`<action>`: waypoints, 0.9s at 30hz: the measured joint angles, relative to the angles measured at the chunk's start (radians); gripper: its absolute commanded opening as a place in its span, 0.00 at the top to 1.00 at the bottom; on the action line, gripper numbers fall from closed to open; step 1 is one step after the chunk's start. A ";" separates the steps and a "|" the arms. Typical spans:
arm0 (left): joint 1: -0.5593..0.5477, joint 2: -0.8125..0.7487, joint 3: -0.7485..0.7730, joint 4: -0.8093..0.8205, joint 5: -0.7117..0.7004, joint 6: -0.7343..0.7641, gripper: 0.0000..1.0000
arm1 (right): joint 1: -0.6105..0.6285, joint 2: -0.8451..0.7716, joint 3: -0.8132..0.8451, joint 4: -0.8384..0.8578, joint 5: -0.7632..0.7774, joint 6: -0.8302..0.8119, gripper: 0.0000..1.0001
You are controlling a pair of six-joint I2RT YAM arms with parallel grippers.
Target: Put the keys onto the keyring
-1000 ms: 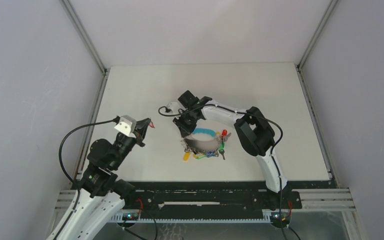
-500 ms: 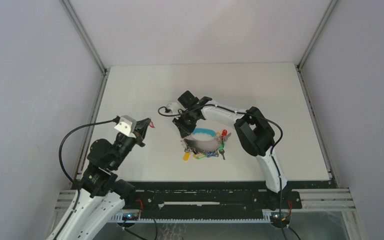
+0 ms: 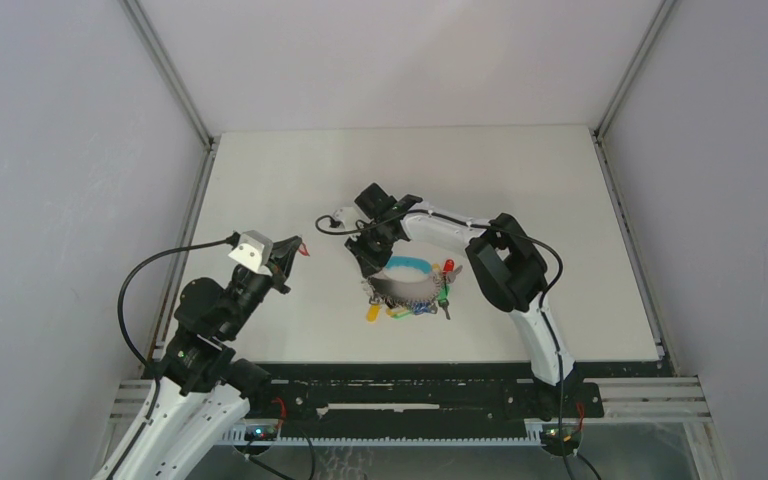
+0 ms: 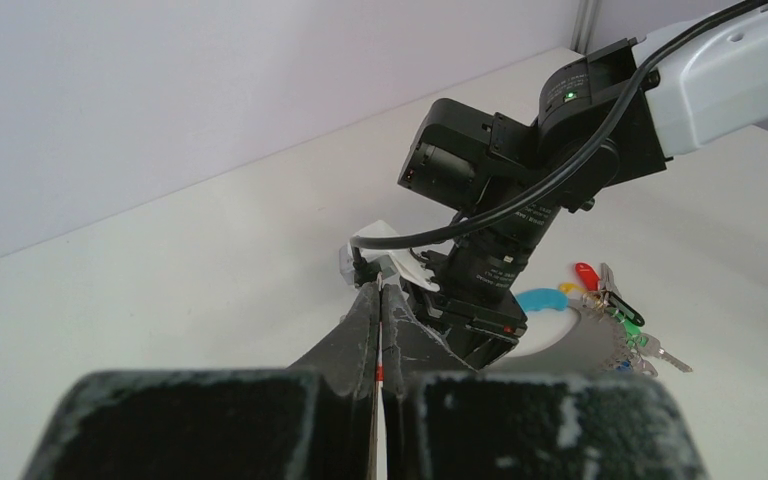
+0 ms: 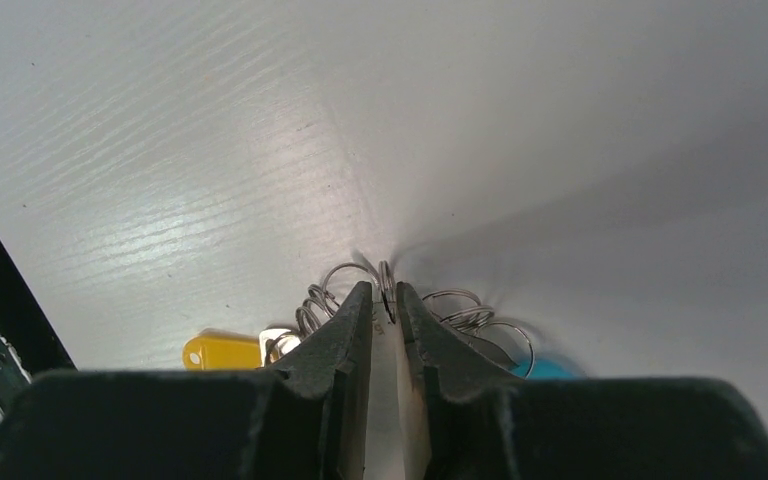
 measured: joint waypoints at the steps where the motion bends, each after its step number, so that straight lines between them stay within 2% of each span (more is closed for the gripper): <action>1: 0.000 0.000 0.000 0.000 0.000 0.000 1.00 | 0.001 0.003 0.000 0.000 0.001 0.000 0.87; 7: 0.000 0.000 0.000 0.000 0.000 0.000 1.00 | 0.005 0.015 0.000 -0.001 0.006 0.000 0.89; 14: 0.000 0.000 0.000 0.000 0.000 0.000 1.00 | 0.005 0.015 0.000 -0.004 0.021 -0.003 1.00; 21: 0.000 0.000 0.000 0.000 0.000 0.000 1.00 | 0.005 -0.001 -0.016 0.000 0.030 -0.008 1.00; 27: 0.000 0.000 0.000 0.000 0.003 0.000 1.00 | 0.005 -0.086 -0.094 0.008 0.031 -0.026 1.00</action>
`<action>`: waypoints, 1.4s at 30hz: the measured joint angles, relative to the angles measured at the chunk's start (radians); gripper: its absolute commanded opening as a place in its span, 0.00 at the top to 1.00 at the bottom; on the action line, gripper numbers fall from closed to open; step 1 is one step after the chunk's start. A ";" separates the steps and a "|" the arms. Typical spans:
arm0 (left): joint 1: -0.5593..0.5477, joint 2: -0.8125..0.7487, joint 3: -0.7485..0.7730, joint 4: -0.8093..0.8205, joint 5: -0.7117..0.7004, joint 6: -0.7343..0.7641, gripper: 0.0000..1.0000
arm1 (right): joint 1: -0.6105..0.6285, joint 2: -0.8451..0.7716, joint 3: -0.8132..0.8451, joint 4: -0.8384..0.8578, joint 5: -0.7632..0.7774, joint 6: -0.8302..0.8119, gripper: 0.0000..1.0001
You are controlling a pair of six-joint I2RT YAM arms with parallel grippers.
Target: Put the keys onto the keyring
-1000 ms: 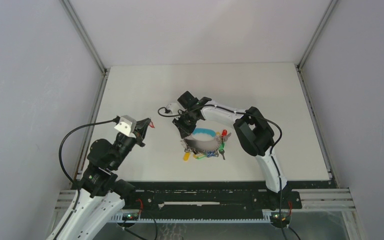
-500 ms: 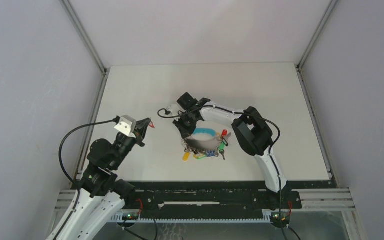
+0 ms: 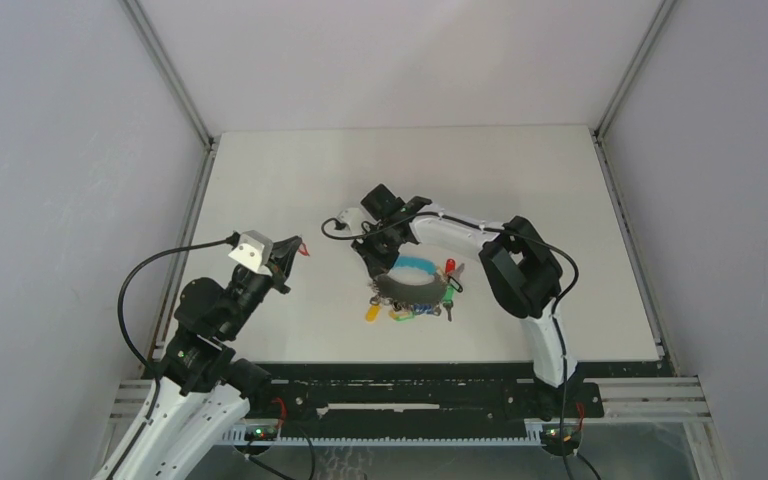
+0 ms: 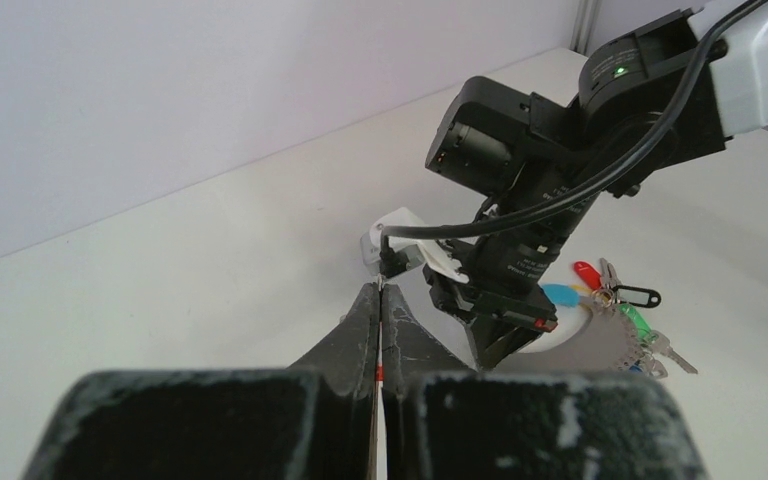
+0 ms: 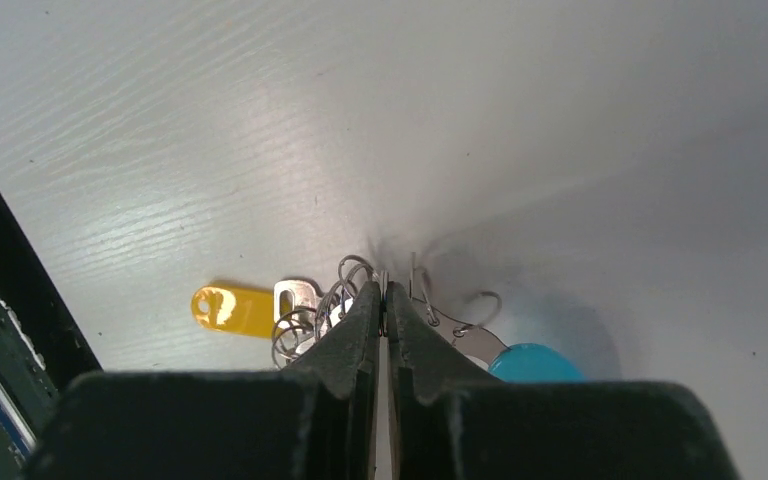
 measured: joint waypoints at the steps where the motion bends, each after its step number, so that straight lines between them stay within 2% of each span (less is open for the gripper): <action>1: 0.000 0.000 0.000 0.000 0.001 0.000 1.00 | 0.000 -0.012 -0.007 0.002 0.000 -0.003 1.00; 8: 0.000 0.001 0.000 0.000 0.014 0.000 1.00 | -0.002 -0.119 -0.135 0.087 -0.013 -0.054 1.00; 17: 0.000 0.029 0.000 0.000 0.081 0.000 1.00 | -0.016 -0.406 -0.338 0.163 -0.080 -0.208 1.00; 24: 0.000 0.108 0.002 0.003 0.217 0.002 1.00 | -0.042 -0.613 -0.464 0.204 -0.150 -0.332 1.00; 30: -0.001 0.210 0.023 0.002 0.399 0.014 1.00 | -0.073 -0.770 -0.586 0.246 -0.223 -0.445 1.00; 37: -0.097 0.314 0.089 -0.008 0.511 0.113 1.00 | -0.156 -0.953 -0.788 0.418 -0.373 -0.518 1.00; 42: -0.155 0.400 0.135 -0.011 0.531 0.175 1.00 | -0.184 -0.973 -0.835 0.476 -0.440 -0.558 1.00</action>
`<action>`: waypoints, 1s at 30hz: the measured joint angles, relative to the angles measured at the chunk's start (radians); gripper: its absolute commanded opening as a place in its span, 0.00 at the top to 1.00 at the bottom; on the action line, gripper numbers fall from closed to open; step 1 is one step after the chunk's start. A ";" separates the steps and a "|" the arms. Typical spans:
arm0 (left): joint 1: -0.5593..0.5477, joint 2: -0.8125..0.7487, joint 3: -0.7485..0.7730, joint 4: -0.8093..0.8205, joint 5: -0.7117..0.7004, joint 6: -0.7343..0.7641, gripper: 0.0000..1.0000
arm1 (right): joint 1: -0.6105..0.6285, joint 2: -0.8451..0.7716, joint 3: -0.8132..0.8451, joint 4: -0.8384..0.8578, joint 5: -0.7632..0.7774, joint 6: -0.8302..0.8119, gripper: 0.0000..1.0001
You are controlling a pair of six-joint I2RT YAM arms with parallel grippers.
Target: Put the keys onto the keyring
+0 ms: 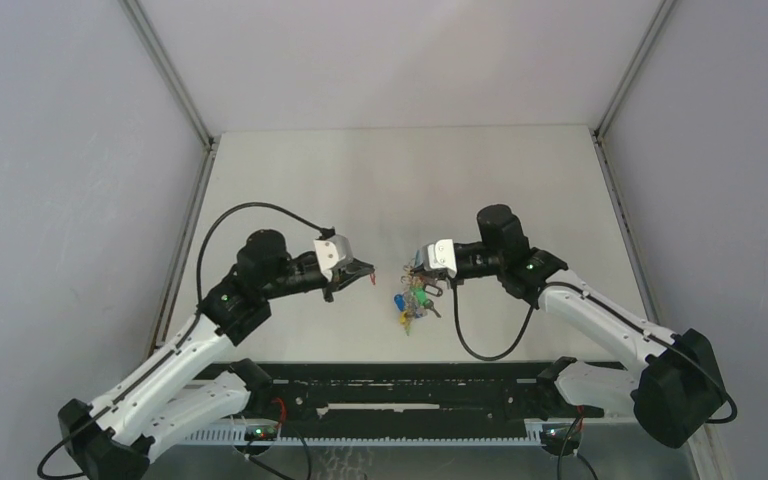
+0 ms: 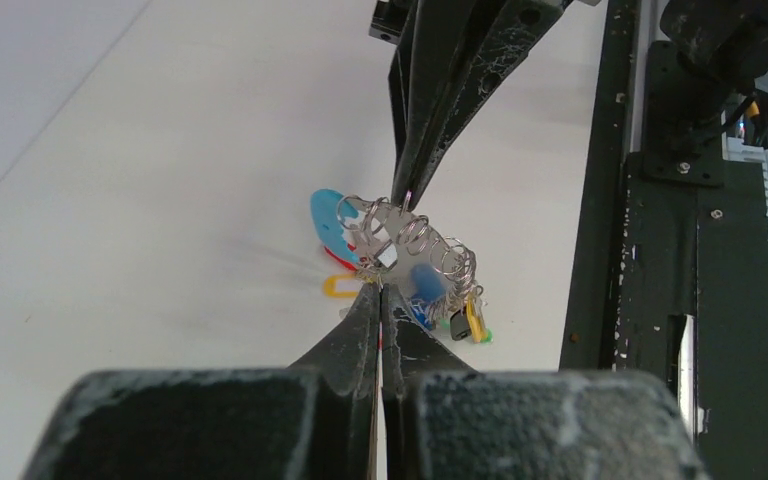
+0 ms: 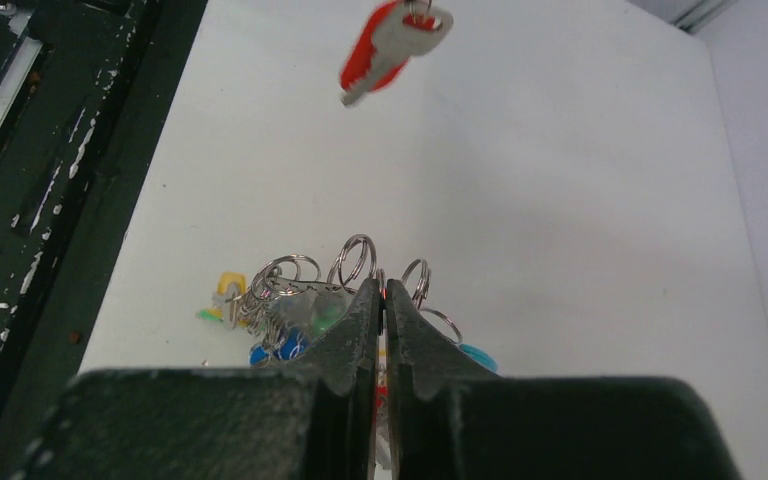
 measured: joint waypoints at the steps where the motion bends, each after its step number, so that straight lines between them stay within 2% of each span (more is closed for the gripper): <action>1: -0.009 0.019 0.007 -0.003 0.001 0.014 1.00 | -0.001 0.000 0.000 0.005 -0.006 -0.009 1.00; 10: -0.059 0.127 0.051 -0.019 0.005 0.086 1.00 | -0.019 0.002 0.000 0.034 -0.071 -0.050 1.00; 15: -0.060 0.119 0.051 -0.023 -0.073 0.091 1.00 | -0.027 0.048 0.048 -0.037 -0.051 -0.043 1.00; 22: -0.059 -0.022 0.049 -0.033 -0.303 0.091 1.00 | -0.032 0.016 0.094 -0.167 0.167 0.001 1.00; 30: -0.052 -0.180 0.025 -0.026 -0.531 0.089 1.00 | -0.010 -0.123 0.221 -0.445 0.539 0.028 1.00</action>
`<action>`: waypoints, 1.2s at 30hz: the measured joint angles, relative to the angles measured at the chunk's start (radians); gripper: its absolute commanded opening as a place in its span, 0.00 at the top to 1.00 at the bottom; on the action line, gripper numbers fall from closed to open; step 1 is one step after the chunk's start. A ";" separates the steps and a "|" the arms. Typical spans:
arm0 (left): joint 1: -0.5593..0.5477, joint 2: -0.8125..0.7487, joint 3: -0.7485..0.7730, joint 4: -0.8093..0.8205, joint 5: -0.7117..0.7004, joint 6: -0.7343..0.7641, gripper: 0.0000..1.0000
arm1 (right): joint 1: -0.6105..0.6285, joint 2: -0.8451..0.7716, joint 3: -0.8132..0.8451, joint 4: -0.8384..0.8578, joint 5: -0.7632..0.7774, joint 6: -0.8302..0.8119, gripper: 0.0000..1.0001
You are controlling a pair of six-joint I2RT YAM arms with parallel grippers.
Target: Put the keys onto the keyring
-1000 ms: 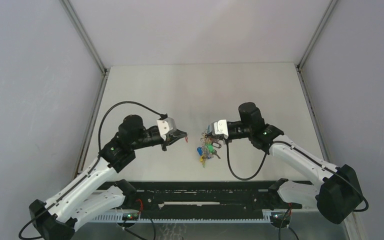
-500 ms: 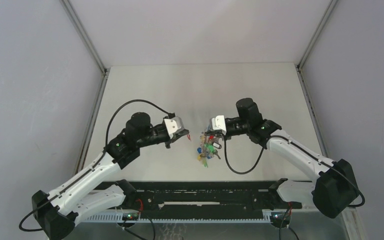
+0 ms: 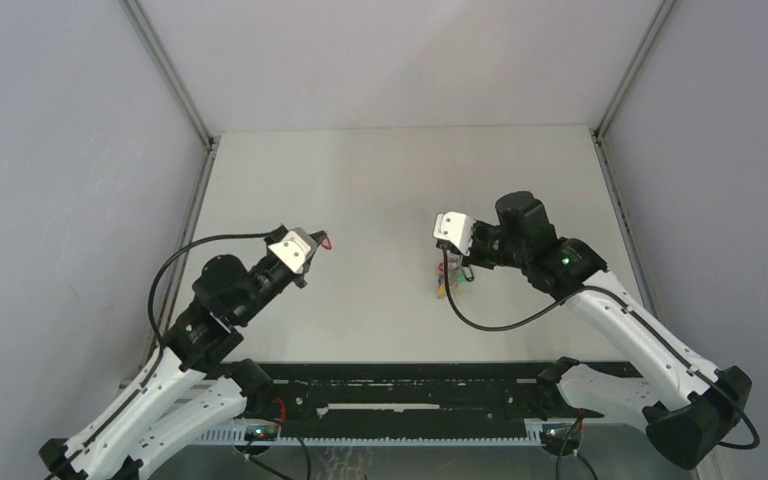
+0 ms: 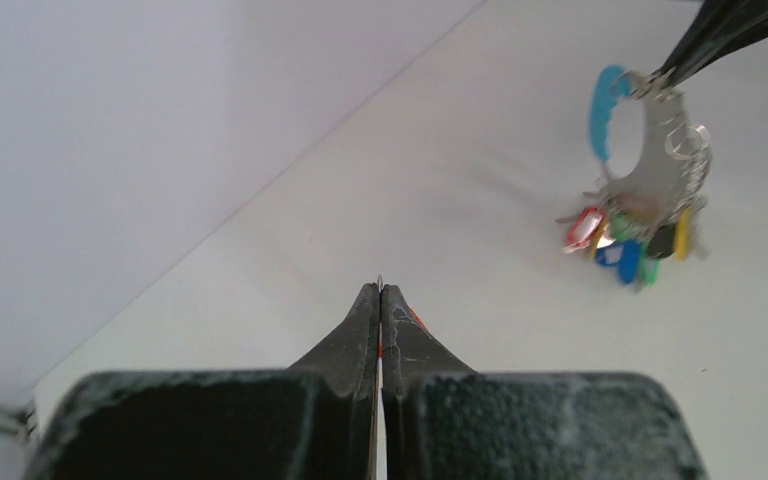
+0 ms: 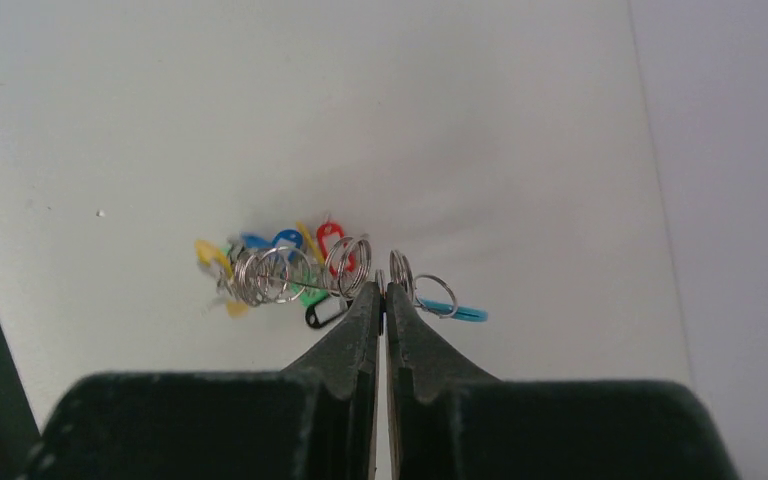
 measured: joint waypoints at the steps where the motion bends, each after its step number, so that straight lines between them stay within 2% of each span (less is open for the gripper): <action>1: 0.000 -0.012 -0.009 0.001 -0.026 -0.001 1.00 | 0.011 0.005 0.022 -0.023 0.034 0.000 1.00; 5: 0.000 -0.045 -0.043 -0.002 -0.110 -0.003 1.00 | 0.071 0.084 0.075 -0.077 0.116 -0.008 1.00; 8: 0.000 -0.078 -0.068 -0.006 -0.148 -0.004 1.00 | 0.117 0.201 0.081 -0.089 0.132 -0.024 1.00; 19: 0.001 -0.119 -0.079 0.005 -0.213 -0.011 1.00 | 0.254 0.684 0.177 -0.009 0.052 -0.080 1.00; 29: 0.016 -0.119 -0.088 0.017 -0.232 -0.026 1.00 | 0.322 0.927 0.356 0.032 -0.024 -0.061 1.00; 36: 0.022 -0.117 -0.088 0.025 -0.238 -0.029 1.00 | 0.338 1.028 0.460 0.035 -0.050 0.009 1.00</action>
